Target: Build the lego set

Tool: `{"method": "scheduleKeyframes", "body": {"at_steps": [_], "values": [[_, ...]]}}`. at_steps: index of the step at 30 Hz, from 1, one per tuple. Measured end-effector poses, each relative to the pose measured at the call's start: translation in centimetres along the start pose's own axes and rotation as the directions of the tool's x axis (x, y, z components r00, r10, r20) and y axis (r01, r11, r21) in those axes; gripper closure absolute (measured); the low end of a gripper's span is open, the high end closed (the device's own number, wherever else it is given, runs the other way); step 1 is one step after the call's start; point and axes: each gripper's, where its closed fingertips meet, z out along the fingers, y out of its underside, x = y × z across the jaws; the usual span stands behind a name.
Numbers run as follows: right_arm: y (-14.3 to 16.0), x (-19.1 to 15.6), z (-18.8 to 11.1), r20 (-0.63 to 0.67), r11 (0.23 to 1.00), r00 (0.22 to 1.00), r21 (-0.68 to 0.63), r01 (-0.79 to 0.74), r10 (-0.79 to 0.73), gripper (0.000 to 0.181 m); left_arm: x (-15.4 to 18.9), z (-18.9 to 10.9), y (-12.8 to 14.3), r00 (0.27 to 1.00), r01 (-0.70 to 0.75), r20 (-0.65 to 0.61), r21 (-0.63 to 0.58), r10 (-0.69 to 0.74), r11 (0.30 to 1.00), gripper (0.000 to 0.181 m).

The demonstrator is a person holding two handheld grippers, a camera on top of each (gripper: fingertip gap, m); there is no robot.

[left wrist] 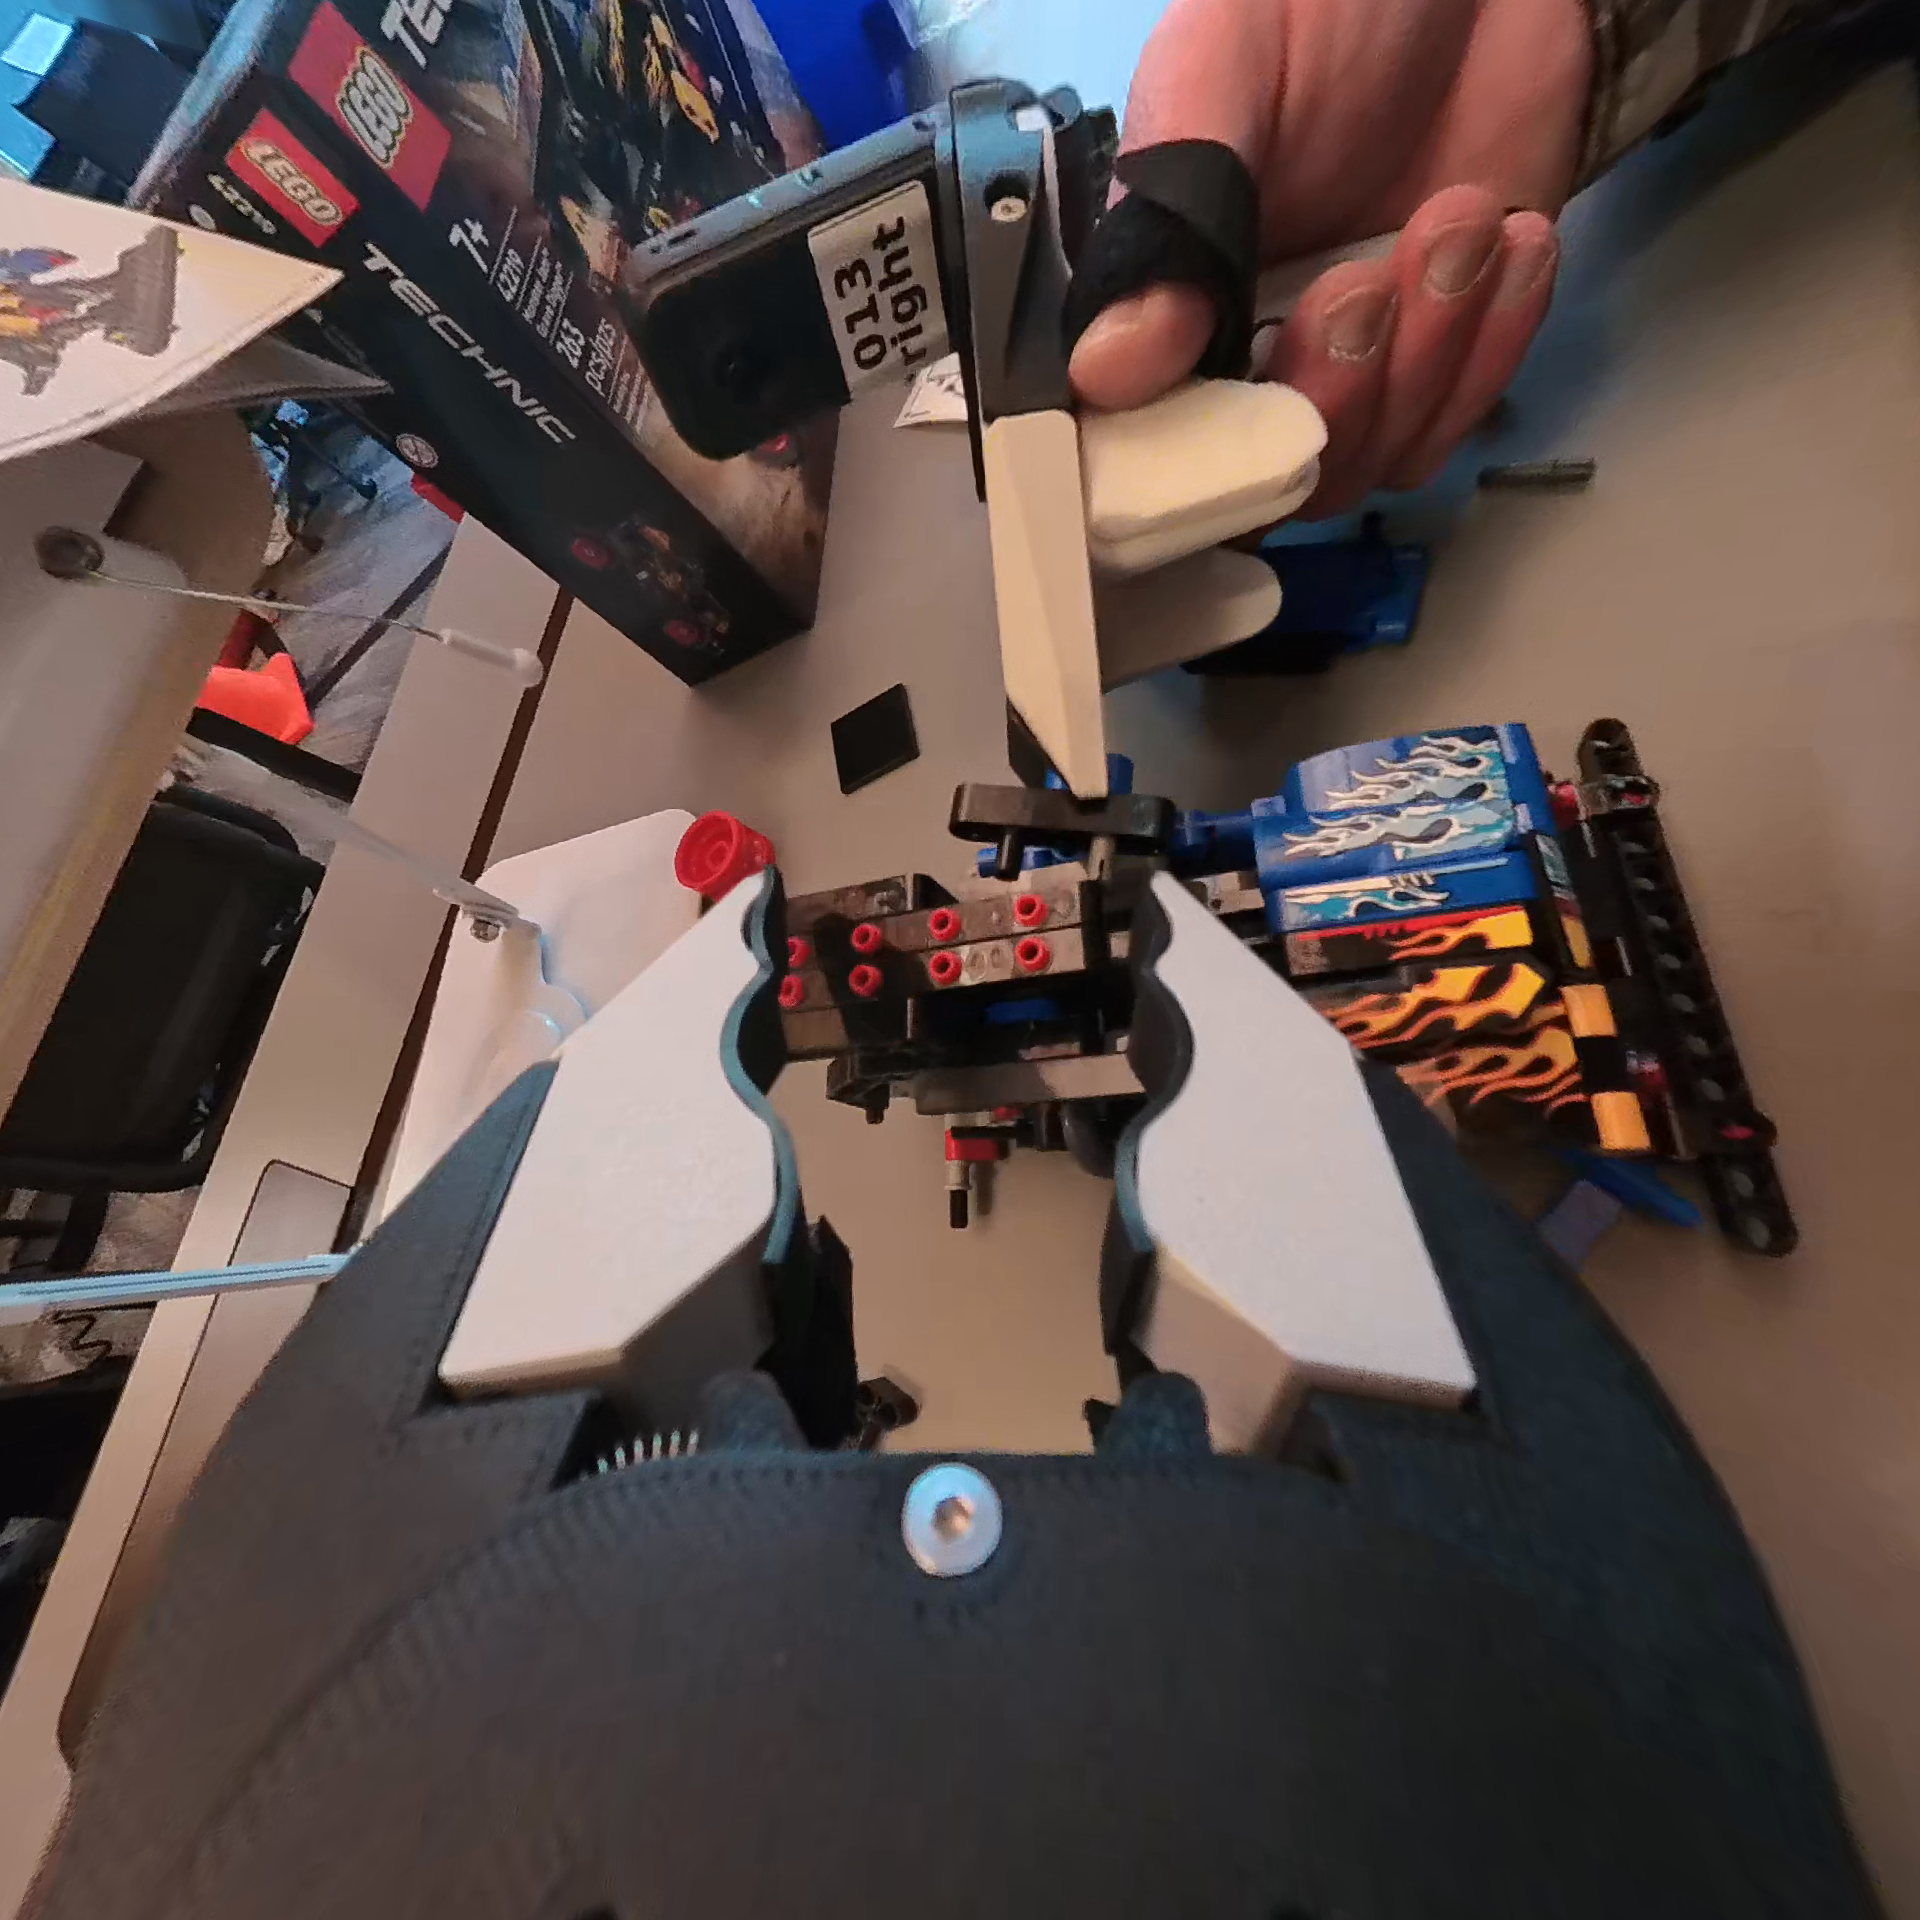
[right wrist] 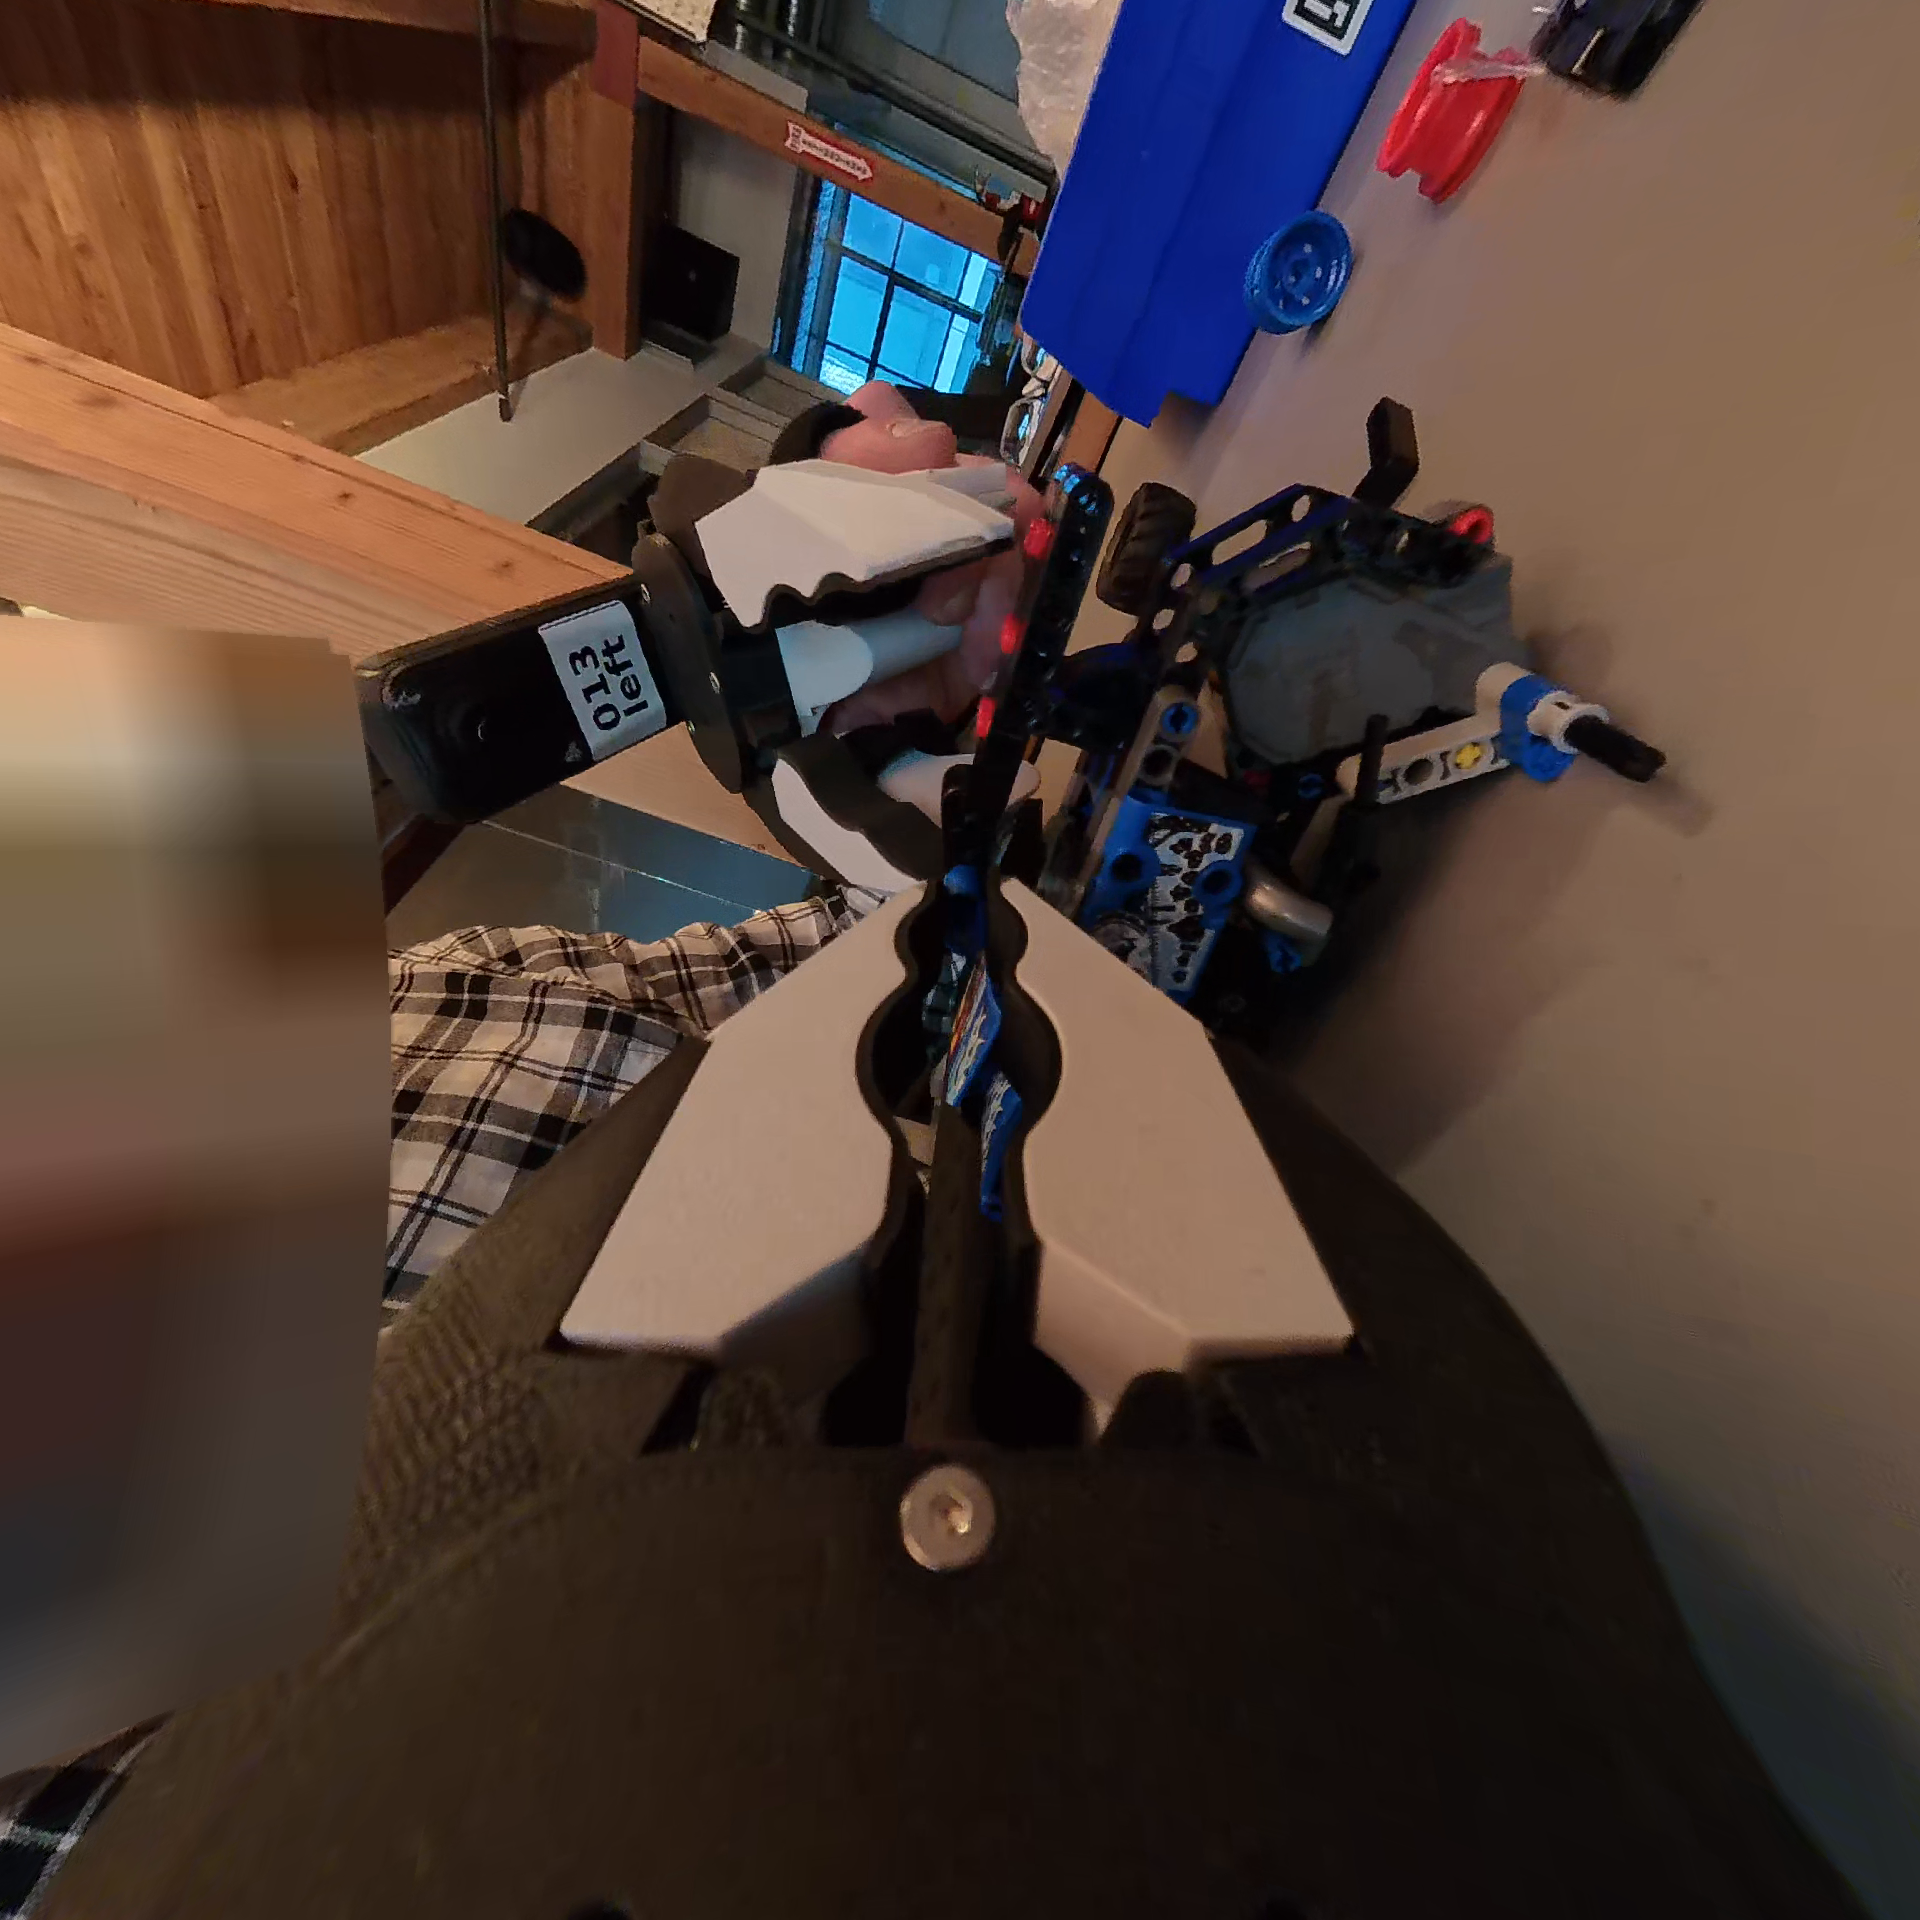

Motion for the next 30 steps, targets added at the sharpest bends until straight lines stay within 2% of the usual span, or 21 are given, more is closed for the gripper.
{"method": "scheduleKeyframes", "body": {"at_steps": [4,7,10,17,27,29,30], "values": [[0.1,-0.1,0.0,0.007,1.000,1.000,-0.012,0.000,0.000,0.176,0.1,-0.2,-0.5,0.999,-0.049,0.017,0.015,0.049,0.999,0.123],[-0.1,-0.2,-0.1,0.012,1.000,1.000,0.001,-0.006,0.006,0.176,0.6,-0.2,-0.9,0.989,-0.144,0.036,0.000,0.144,0.990,0.136],[-0.2,-0.2,-0.2,0.011,1.000,1.000,0.005,-0.004,0.004,0.176,1.1,-0.1,-0.9,0.985,-0.169,0.018,-0.003,0.169,0.986,0.149],[-0.2,-0.5,0.0,0.014,1.000,1.000,0.002,0.022,-0.022,0.176,1.1,-0.3,-1.0,0.987,-0.162,0.011,-0.007,0.162,0.987,0.154],[-0.7,-0.2,0.3,-0.024,0.998,0.998,0.034,0.059,-0.058,0.175,1.4,-0.3,-0.5,0.994,-0.107,-0.025,-0.033,0.106,0.994,0.156],[-0.8,0.0,0.3,-0.035,0.998,0.998,0.031,0.057,-0.056,0.176,1.1,-0.5,0.2,0.998,-0.065,-0.027,-0.062,0.064,0.996,0.136],[-0.8,0.1,0.3,-0.034,0.998,0.998,0.025,0.052,-0.051,0.176,0.7,-0.7,0.6,0.998,-0.054,-0.017,-0.071,0.053,0.996,0.133]]}}
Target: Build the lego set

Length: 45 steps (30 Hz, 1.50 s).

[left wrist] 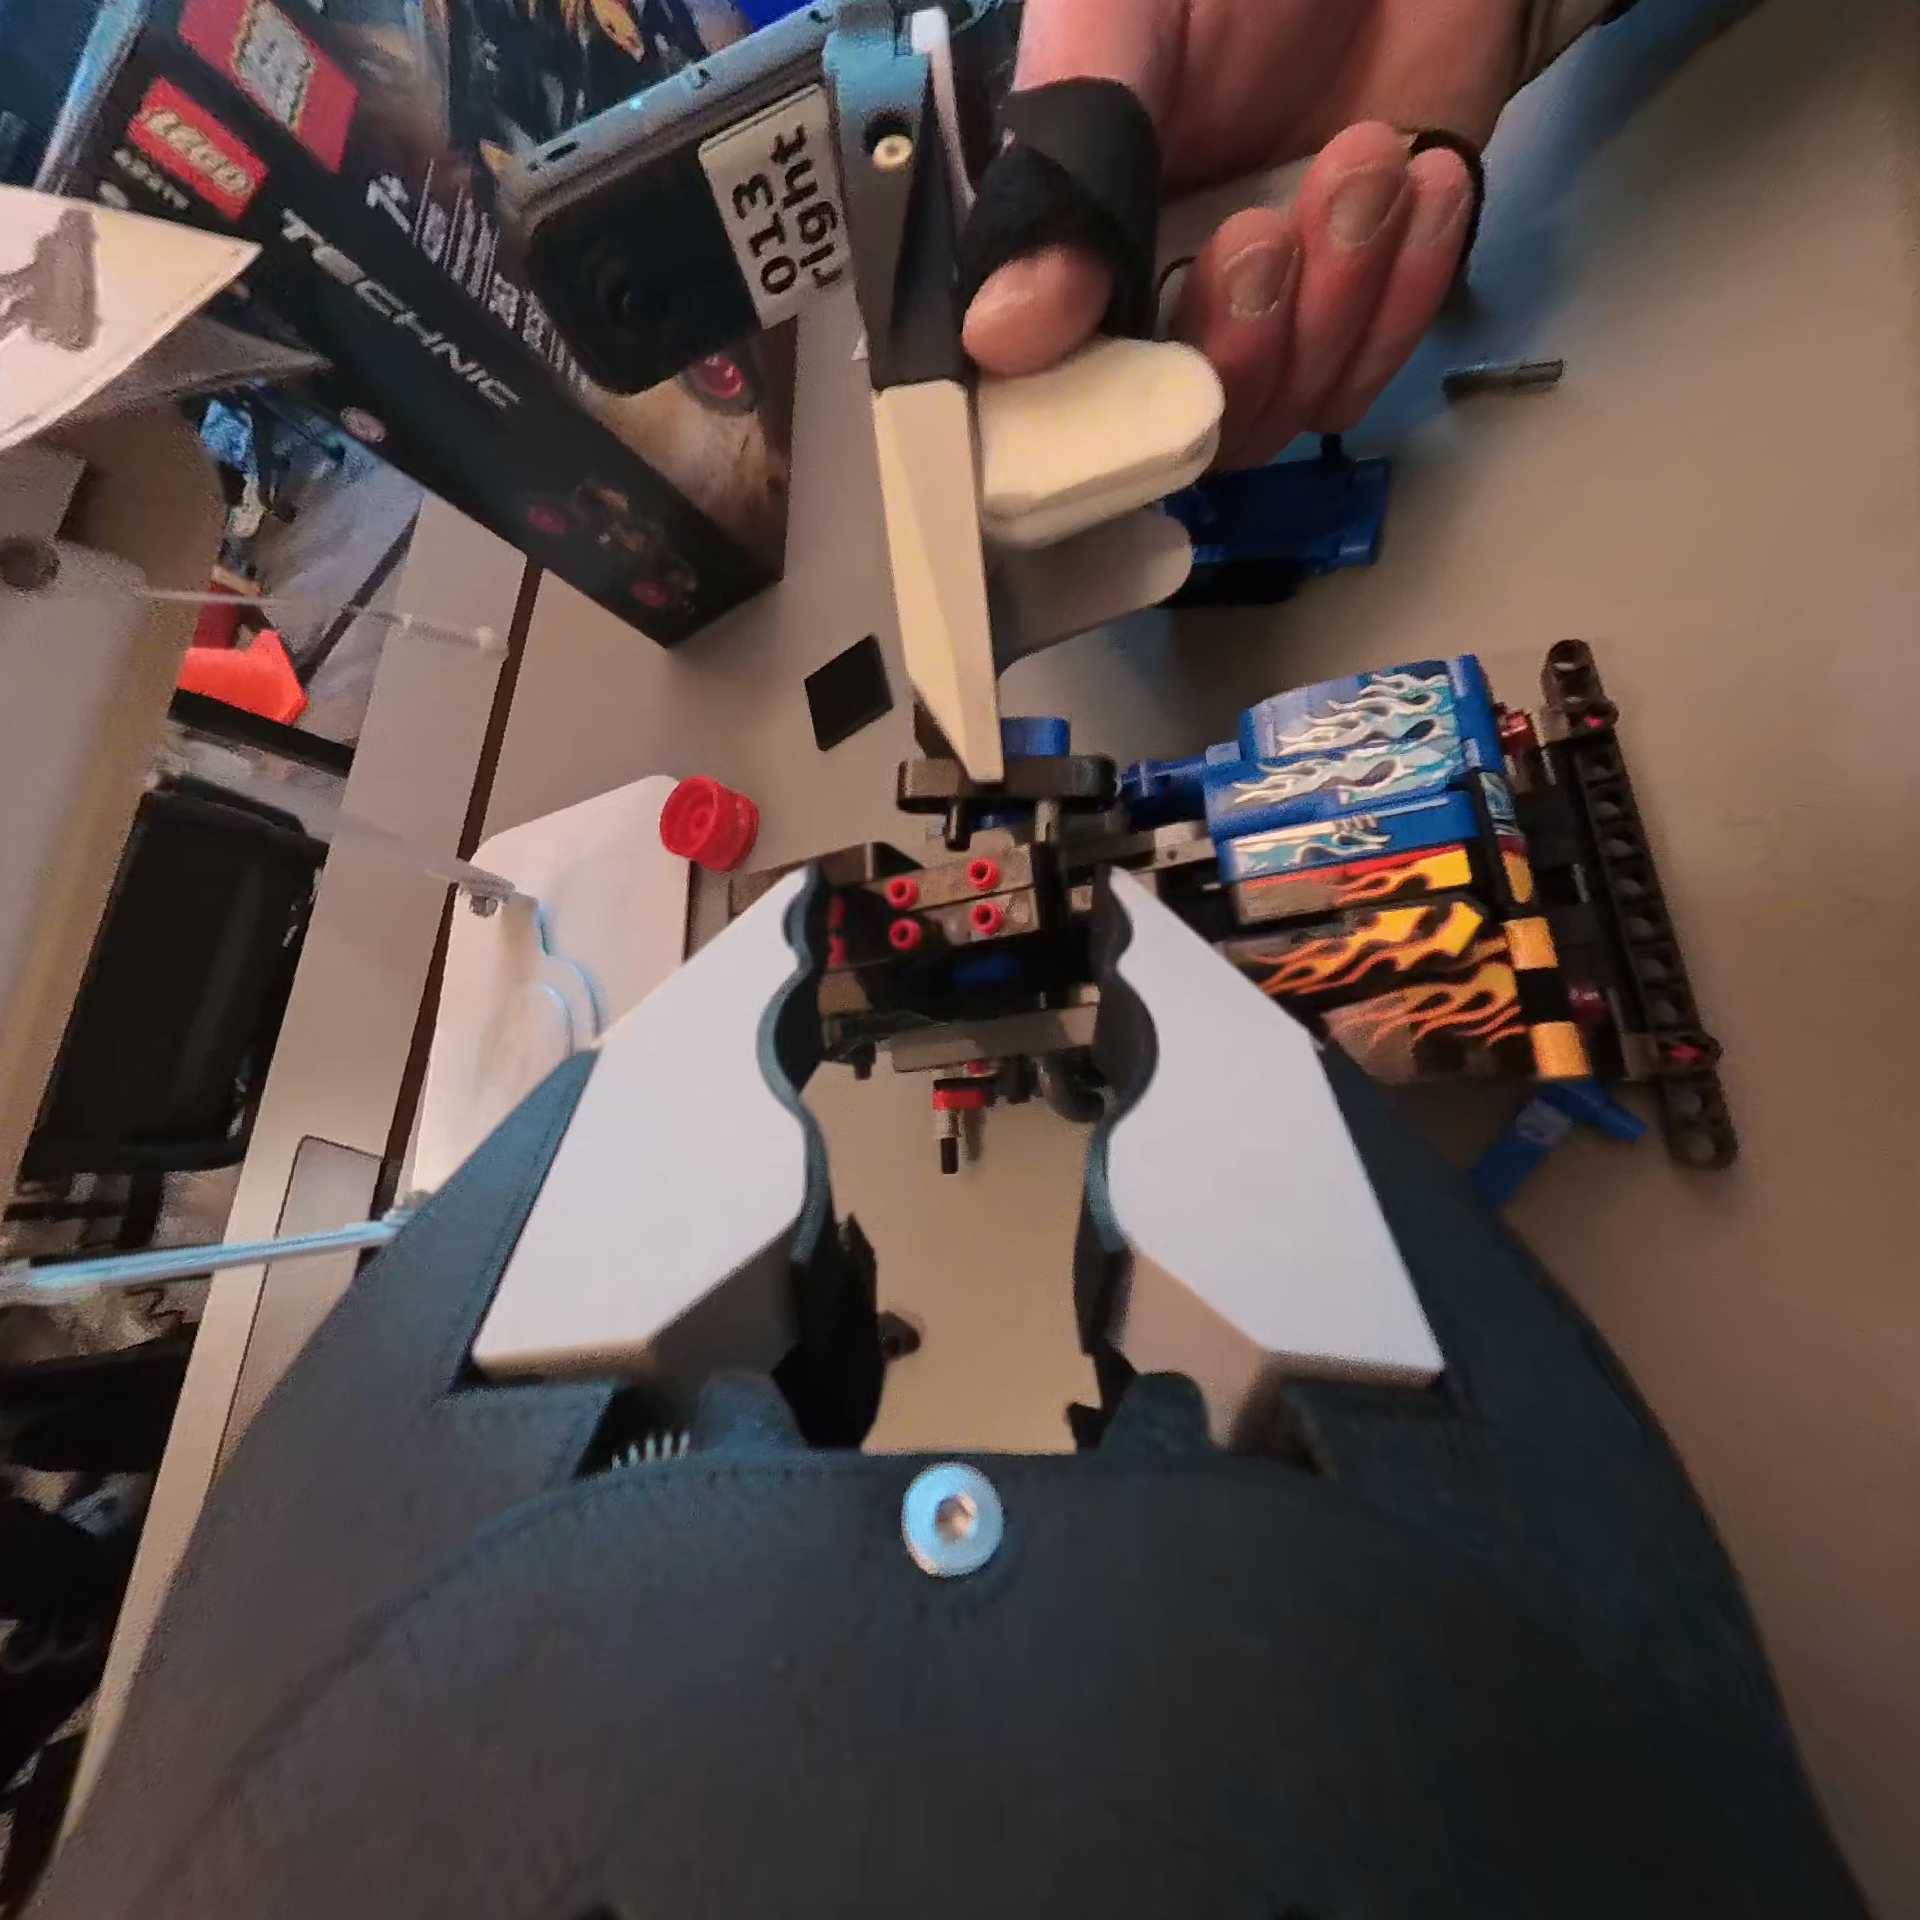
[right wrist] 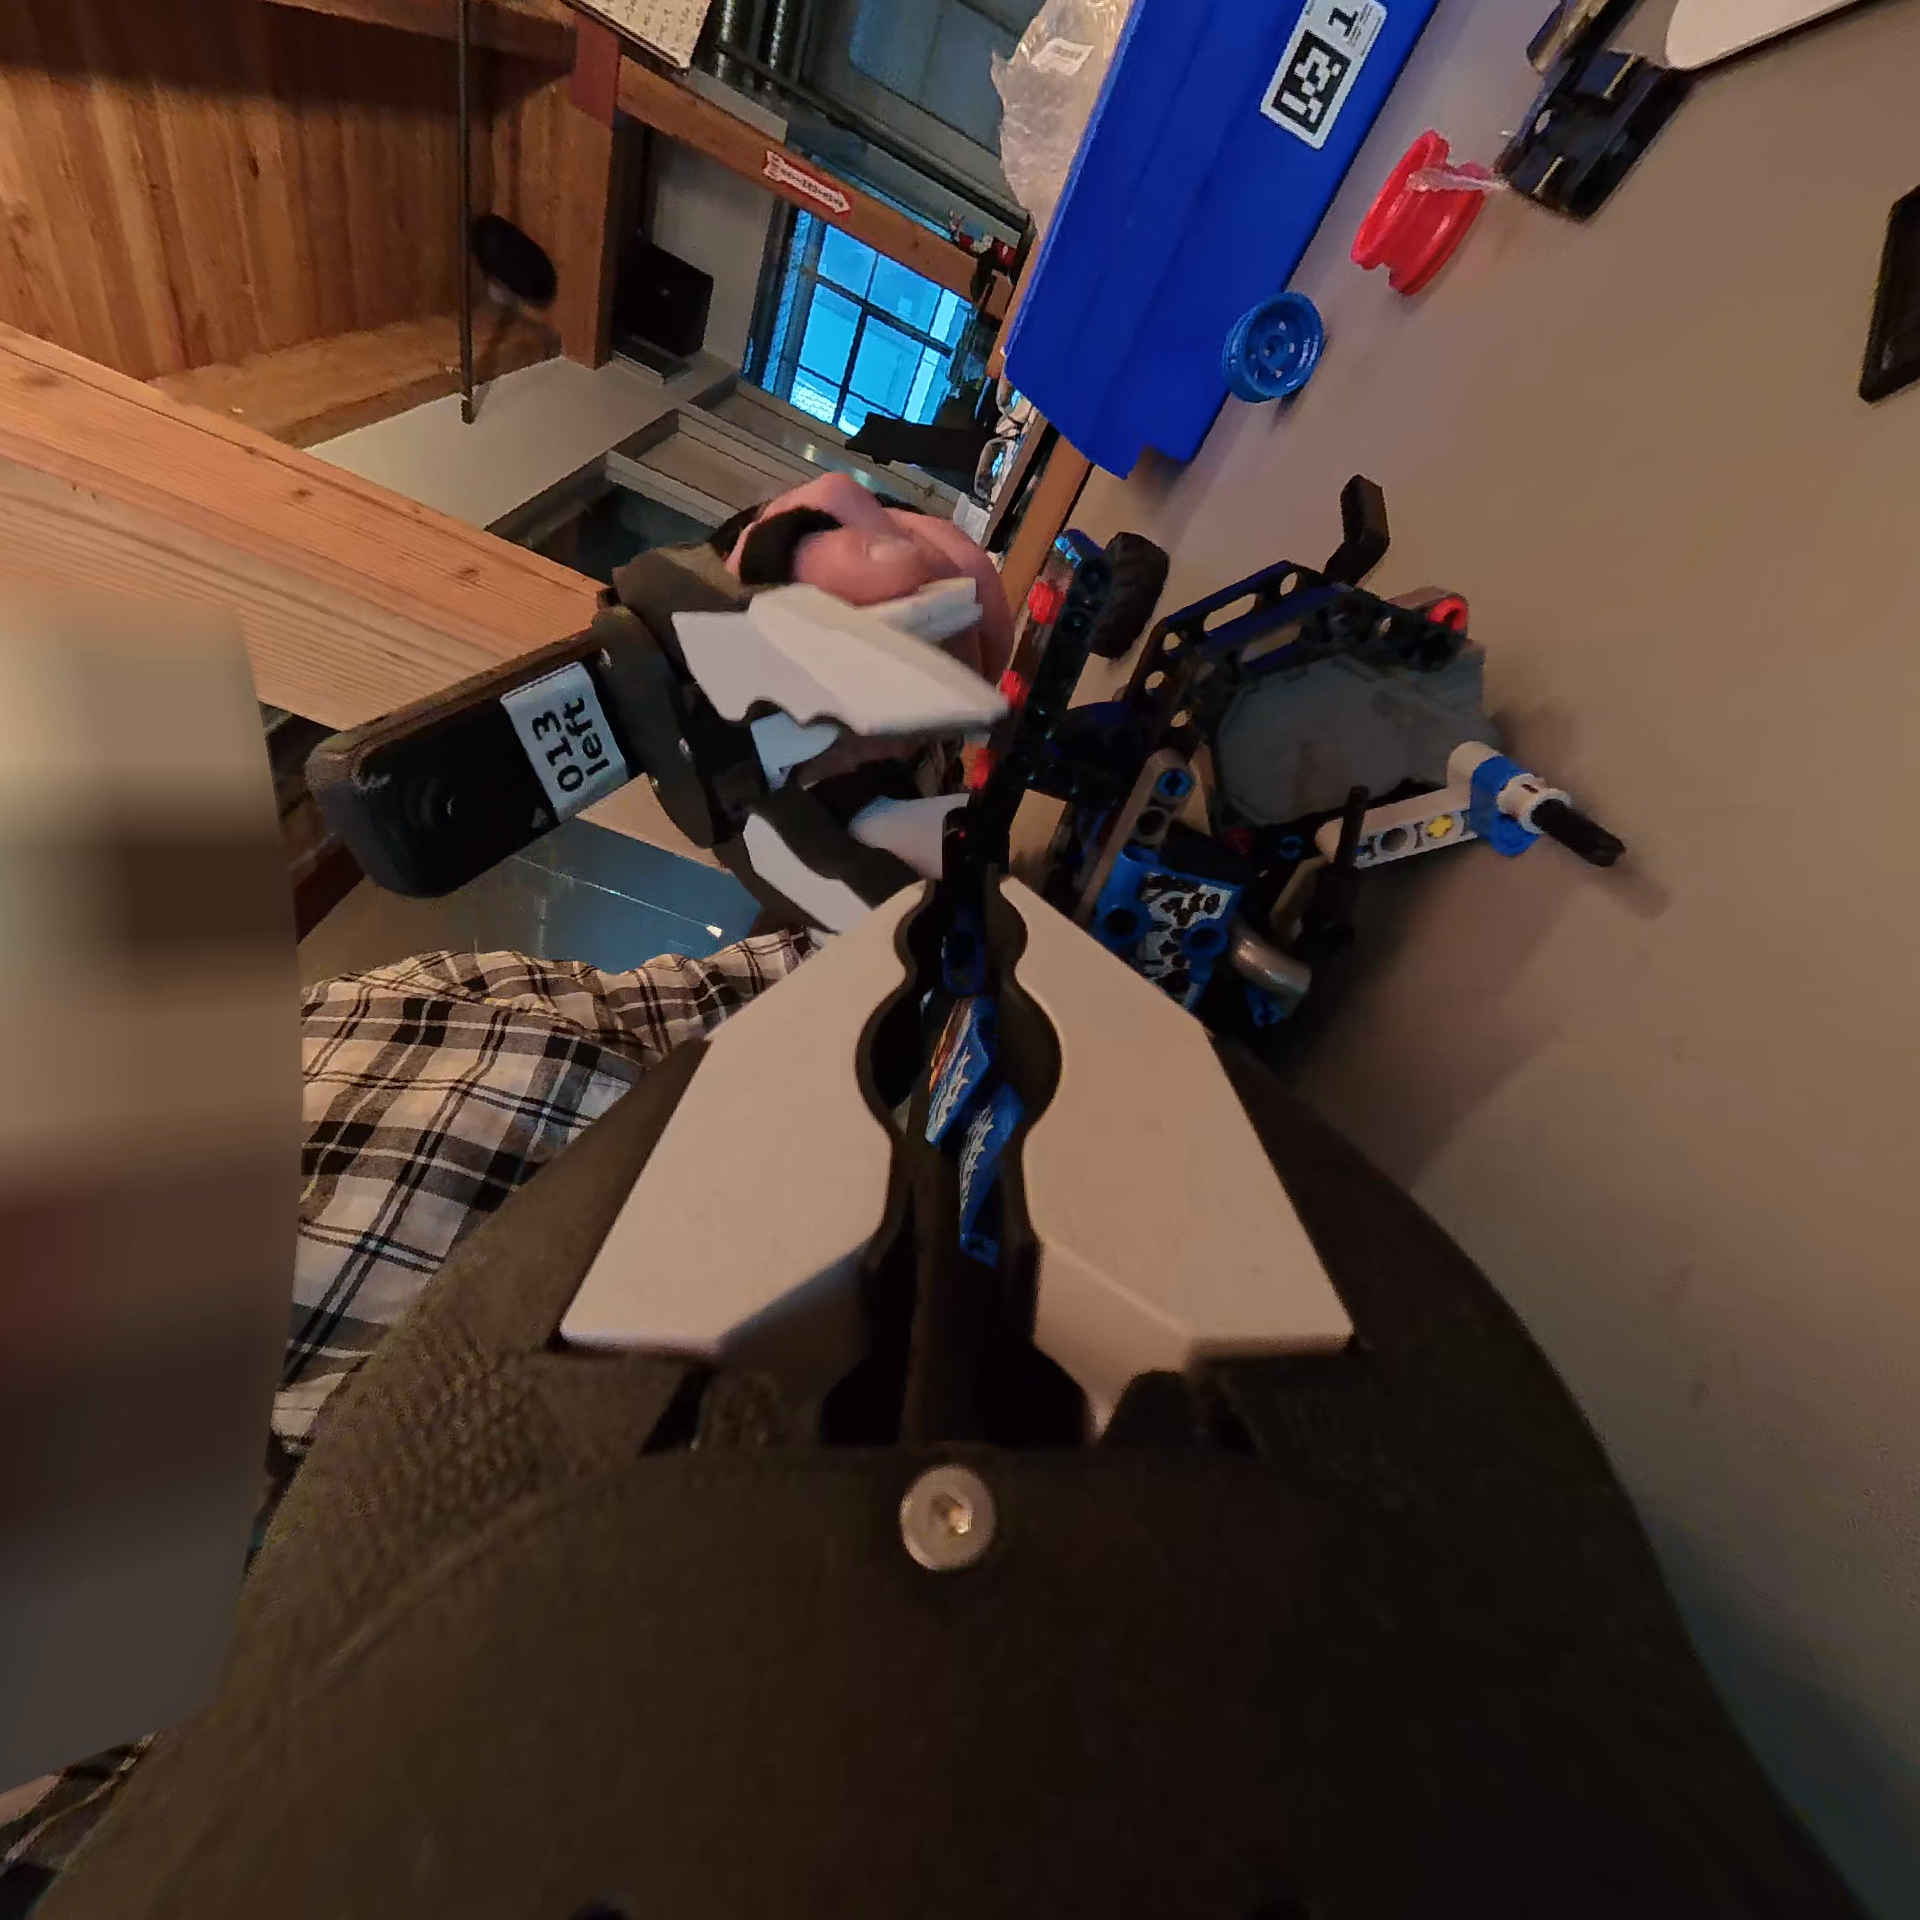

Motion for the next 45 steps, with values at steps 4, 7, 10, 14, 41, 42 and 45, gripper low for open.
{"method": "scheduleKeyframes", "body": {"at_steps": [4,7,10,14,41,42,45], "values": [[-0.1,0.4,0.3,-0.018,1.000,1.000,-0.020,-0.005,0.005,0.176,-0.8,-0.2,0.9,0.992,0.122,-0.017,-0.010,-0.122,0.993,0.111],[-0.2,0.4,0.3,-0.015,1.000,1.000,-0.023,-0.014,0.013,0.176,-1.0,0.0,1.1,0.984,0.176,-0.038,0.002,-0.176,0.984,0.105],[-0.4,0.4,0.3,-0.011,1.000,1.000,-0.023,-0.020,0.019,0.176,-1.2,0.0,1.0,0.967,0.246,-0.069,0.024,-0.244,0.969,0.104],[-0.4,0.6,0.6,0.004,0.998,0.999,-0.035,-0.048,0.048,0.176,-1.4,0.1,1.0,0.964,0.259,-0.074,0.040,-0.255,0.965,0.110],[-0.4,0.4,1.5,0.015,0.995,0.995,-0.002,-0.101,0.101,0.176,-0.8,-1.5,1.2,0.960,0.254,-0.143,0.078,-0.241,0.964,0.122],[-0.3,0.3,1.5,0.017,0.994,0.994,0.006,-0.109,0.109,0.176,-0.8,-1.5,1.3,0.961,0.250,-0.139,0.077,-0.238,0.965,0.123],[-0.3,0.3,1.7,0.020,0.991,0.991,0.029,-0.131,0.130,0.176,-0.8,-1.4,1.3,0.966,0.237,-0.125,0.074,-0.227,0.969,0.122]]}}
